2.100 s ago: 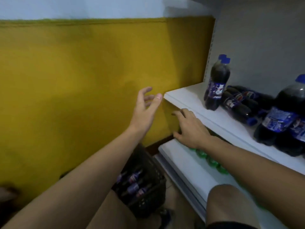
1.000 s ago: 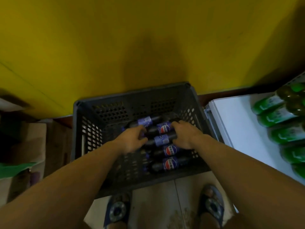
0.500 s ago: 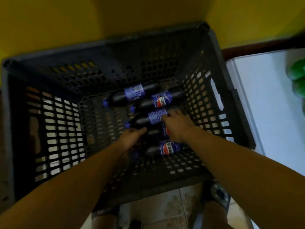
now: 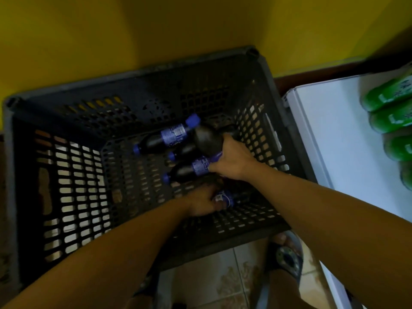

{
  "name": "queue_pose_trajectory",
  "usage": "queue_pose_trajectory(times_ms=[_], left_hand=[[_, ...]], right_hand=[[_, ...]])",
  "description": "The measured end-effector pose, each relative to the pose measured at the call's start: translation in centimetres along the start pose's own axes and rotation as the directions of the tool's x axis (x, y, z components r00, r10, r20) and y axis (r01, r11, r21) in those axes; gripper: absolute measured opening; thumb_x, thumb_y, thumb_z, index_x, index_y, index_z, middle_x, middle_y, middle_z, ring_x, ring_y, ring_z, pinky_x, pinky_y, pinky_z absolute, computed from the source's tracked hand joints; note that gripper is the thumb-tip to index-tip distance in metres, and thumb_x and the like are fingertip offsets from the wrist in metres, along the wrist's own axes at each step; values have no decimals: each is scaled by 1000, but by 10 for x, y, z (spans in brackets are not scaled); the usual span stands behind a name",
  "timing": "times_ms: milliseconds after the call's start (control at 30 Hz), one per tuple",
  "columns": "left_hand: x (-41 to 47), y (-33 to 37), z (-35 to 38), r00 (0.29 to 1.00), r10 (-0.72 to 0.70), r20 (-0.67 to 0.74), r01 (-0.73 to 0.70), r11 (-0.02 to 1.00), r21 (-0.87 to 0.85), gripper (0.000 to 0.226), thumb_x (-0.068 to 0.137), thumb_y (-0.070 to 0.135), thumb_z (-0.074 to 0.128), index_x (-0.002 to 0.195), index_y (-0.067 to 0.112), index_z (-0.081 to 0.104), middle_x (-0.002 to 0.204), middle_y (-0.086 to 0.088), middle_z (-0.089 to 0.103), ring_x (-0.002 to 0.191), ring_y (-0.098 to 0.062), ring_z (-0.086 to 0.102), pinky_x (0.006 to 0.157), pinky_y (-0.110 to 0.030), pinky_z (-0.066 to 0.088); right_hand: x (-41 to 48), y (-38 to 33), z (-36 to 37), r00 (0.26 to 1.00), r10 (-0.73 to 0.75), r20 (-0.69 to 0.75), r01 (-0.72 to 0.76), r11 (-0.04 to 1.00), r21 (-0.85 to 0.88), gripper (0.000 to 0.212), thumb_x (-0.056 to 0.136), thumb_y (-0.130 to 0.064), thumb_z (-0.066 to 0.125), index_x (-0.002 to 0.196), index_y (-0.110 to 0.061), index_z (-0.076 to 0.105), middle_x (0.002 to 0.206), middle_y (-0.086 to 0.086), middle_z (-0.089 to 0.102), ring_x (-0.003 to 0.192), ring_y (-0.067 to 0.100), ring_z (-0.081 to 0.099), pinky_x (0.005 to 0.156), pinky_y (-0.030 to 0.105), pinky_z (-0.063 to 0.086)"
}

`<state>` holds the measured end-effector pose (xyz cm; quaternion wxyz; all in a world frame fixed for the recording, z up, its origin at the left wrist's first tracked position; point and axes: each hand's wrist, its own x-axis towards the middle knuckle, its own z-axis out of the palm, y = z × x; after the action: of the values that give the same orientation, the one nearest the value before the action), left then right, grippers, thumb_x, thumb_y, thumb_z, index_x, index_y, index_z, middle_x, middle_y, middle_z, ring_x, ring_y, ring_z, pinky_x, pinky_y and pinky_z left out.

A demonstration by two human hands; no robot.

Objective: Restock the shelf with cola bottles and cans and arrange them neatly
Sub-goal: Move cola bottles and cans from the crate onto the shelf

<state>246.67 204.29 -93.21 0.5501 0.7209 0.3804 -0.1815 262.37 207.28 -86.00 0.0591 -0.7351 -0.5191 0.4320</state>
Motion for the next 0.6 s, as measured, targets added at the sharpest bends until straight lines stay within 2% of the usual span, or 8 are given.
queue_pose_trajectory(times_ms=[67,133,233,333,400,433,500,600], left_hand=[[14,6,6,998,-58,28,51,975,216,93,84,73,50,159,24,25,163,-7,28,149,-28,28,123,-40,23],[23,8,11,995,-90,53,70,951,300,88,89,70,52,160,27,22,165,-5,25,152,-28,23,124,-39,19],[20,13,3,987,-124,103,114,989,97,80,92,56,63,156,19,34,151,-2,48,141,-23,44,115,-32,34],[1,21,-18,987,-132,91,133,991,-2,75,91,65,57,152,24,40,143,9,45,139,-12,39,116,-25,27],[-15,26,-33,979,-202,-22,196,967,-165,76,82,80,53,134,25,59,129,3,62,122,-16,58,109,-31,42],[-25,29,-43,968,-235,-87,209,948,-241,70,83,79,53,125,24,64,121,1,66,111,-16,62,102,-30,46],[-49,42,-66,943,-272,-192,187,910,-370,52,91,66,56,115,21,68,117,0,69,103,-14,64,100,-29,46],[-93,75,-100,913,-262,-314,71,858,-509,43,94,55,59,105,16,73,112,-6,74,98,-17,68,100,-35,51]], right_hand=[[-5,-6,-3,1000,0,-5,0,998,63,83,72,-33,85,138,-13,40,124,11,63,110,32,63,91,37,53],[-11,-9,-8,999,-15,-45,19,995,102,81,71,-34,85,136,-16,41,124,11,63,112,32,62,93,38,53],[-20,-10,-21,996,-44,-72,54,989,139,82,67,-39,85,136,-21,45,122,8,64,109,30,64,94,41,54],[-31,-16,-42,993,-77,-87,88,988,130,80,56,-50,81,125,-25,52,112,4,67,97,26,67,88,45,57],[-43,-24,-59,989,-106,-103,114,991,71,79,52,-56,79,121,-26,55,110,3,67,95,26,67,85,47,58],[-52,-31,-68,986,-125,-113,128,991,25,75,56,-53,82,120,-25,55,110,4,67,94,26,67,85,47,58],[-73,-46,-89,975,-175,-138,169,984,-56,72,64,-45,86,125,-23,55,114,4,66,97,27,66,85,47,58],[-115,-73,-125,945,-250,-210,215,961,-175,81,65,-45,86,134,-21,51,119,4,65,100,27,64,84,44,57]])
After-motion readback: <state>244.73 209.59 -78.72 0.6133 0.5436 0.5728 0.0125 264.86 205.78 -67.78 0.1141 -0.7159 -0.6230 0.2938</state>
